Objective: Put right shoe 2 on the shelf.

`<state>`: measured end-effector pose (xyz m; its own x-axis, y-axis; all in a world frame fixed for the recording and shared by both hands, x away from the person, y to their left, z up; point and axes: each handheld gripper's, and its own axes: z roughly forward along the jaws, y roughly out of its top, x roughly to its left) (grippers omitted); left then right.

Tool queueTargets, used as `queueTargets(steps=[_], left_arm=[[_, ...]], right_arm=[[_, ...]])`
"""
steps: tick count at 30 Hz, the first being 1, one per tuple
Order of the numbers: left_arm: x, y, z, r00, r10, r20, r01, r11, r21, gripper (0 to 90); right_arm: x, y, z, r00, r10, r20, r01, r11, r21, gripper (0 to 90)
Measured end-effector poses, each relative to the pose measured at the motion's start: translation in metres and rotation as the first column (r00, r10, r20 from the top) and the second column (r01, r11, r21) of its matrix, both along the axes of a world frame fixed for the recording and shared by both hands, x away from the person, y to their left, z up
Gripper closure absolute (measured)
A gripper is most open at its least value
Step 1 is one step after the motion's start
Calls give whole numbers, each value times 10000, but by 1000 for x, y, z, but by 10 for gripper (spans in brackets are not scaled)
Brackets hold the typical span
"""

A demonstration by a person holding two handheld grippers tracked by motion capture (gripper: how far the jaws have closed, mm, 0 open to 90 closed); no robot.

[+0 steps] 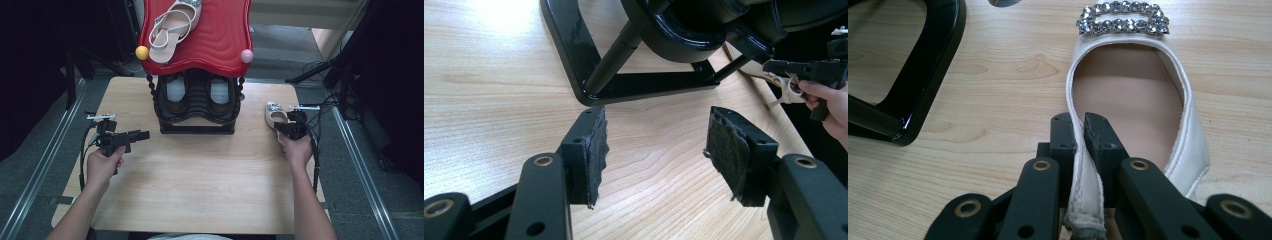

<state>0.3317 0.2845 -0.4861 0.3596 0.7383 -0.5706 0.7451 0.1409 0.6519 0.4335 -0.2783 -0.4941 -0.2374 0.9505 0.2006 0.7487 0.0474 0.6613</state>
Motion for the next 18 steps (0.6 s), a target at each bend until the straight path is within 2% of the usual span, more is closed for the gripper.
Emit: queueTargets(steps=[7, 13, 18], left_arm=[[1, 0, -1, 10000, -6, -12, 6, 10000, 35, 418], [0, 1, -1, 10000, 22, -19, -22, 10000, 44, 418], [1, 1, -1, 10000, 2, -44, -2, 10000, 45, 417]], right_arm=[[2, -7, 1, 9999, -57, -153, 65, 9986, 523, 869], [1, -16, 5, 9995, -314, 43, 308, 9942, 1034, 879], [-1, -24, 10, 9987, -499, 117, 470, 9831, 1768, 883]])
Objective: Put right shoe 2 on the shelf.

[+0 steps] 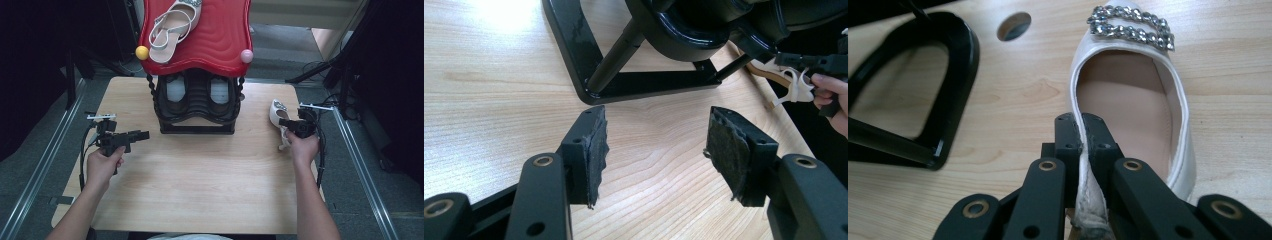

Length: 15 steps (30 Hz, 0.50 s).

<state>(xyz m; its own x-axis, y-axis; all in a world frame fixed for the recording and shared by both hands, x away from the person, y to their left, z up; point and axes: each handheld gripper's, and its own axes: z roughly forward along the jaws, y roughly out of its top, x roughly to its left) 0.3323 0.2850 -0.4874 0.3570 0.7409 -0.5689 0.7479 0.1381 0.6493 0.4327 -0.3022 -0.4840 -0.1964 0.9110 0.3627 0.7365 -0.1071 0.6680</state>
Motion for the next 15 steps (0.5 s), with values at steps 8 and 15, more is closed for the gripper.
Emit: queueTargets(steps=[8, 15], left_arm=[[0, 0, 0, 10000, -16, -3, 16, 10000, 16, 418], [0, 1, 0, 10000, -1, 24, 1, 10000, 8, 418]], right_arm=[[-2, -1, 7, 10000, 72, 48, -77, 9949, 1004, 884], [-5, 7, 13, 9997, 238, 71, -246, 9884, 1498, 884]])
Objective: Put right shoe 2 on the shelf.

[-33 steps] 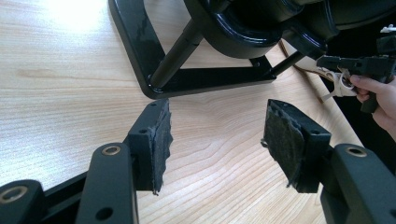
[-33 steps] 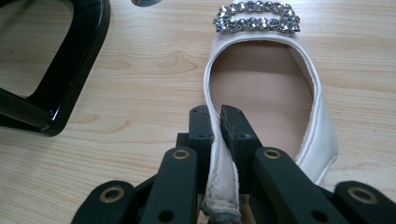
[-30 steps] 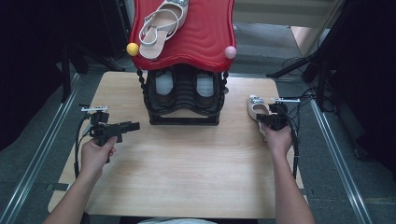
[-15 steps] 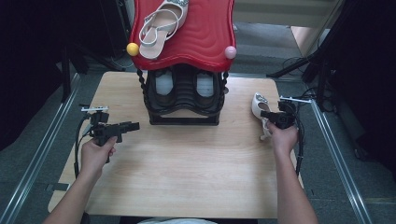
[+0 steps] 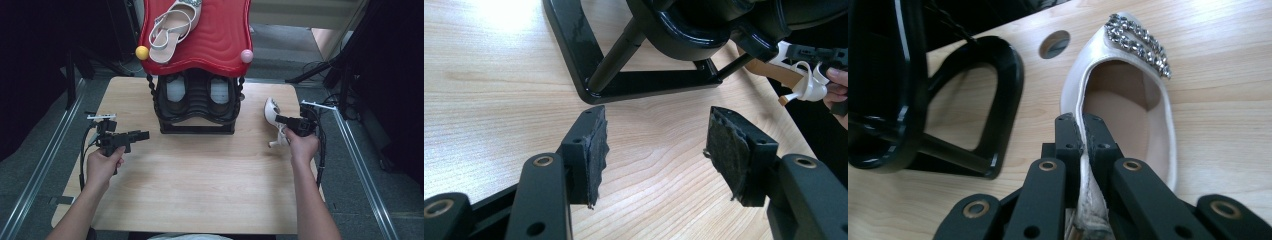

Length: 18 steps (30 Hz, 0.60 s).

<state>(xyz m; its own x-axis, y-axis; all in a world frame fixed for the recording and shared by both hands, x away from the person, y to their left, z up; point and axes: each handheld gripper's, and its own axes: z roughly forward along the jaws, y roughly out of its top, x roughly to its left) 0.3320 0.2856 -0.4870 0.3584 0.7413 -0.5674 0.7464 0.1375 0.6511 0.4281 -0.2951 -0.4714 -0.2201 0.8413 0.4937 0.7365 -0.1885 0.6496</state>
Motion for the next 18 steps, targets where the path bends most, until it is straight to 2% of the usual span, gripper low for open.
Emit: queueTargets(steps=[7, 18], left_arm=[[0, 1, 0, 10000, -13, -34, 13, 10000, -5, 418], [-1, 1, 0, 10000, -33, 1, 33, 10000, -31, 426]], right_arm=[[2, 3, 9, 9999, 136, -62, -133, 9988, 470, 884], [13, 15, 41, 9994, 351, 68, -353, 9987, 363, 884]])
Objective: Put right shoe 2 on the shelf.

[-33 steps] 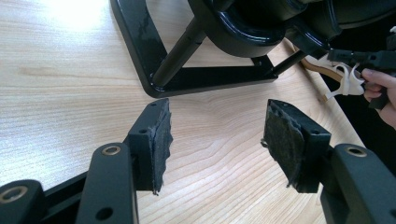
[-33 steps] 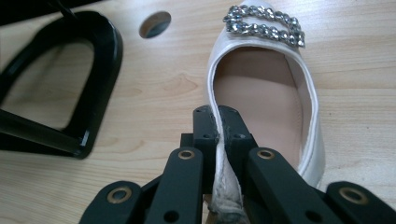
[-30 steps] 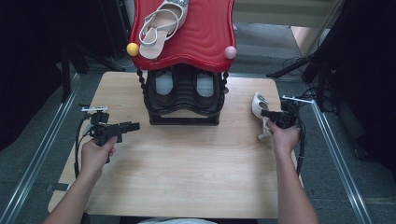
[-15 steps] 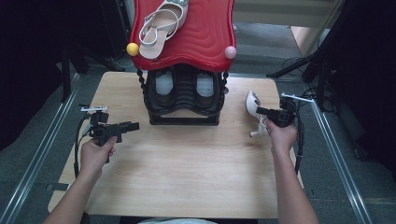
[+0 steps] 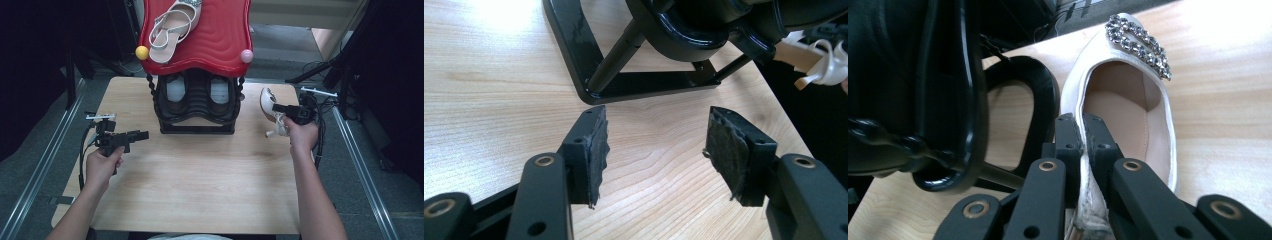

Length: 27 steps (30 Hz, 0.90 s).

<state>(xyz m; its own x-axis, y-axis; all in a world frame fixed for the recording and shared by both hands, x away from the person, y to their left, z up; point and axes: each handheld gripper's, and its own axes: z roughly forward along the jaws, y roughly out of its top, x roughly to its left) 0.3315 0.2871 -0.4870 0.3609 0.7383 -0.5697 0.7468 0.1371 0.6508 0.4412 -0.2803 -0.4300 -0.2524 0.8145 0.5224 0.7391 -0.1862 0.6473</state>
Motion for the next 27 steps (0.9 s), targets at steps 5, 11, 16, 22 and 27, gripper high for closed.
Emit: queueTargets(steps=[5, 11, 16, 22, 27], left_arm=[[0, 0, 0, 10000, -23, 43, 23, 10000, -2, 425], [0, 0, 0, 10000, -62, 25, 62, 10000, -3, 424], [0, 0, 0, 10000, -69, 63, 69, 10000, 48, 423], [0, 0, 0, 10000, -56, 53, 56, 10000, 34, 422], [0, 0, 0, 10000, -96, 1, 96, 10000, 20, 420]], right_arm=[[4, 3, 18, 10000, 72, 26, -72, 10000, 23, 883], [8, 6, 41, 9998, 114, 174, -113, 9999, -103, 883], [7, 9, 60, 9993, 192, 309, -196, 9997, 120, 883], [10, 17, 87, 9976, 404, 562, -413, 9990, 160, 882], [13, 23, 113, 9958, 495, 770, -503, 9987, 79, 883]])
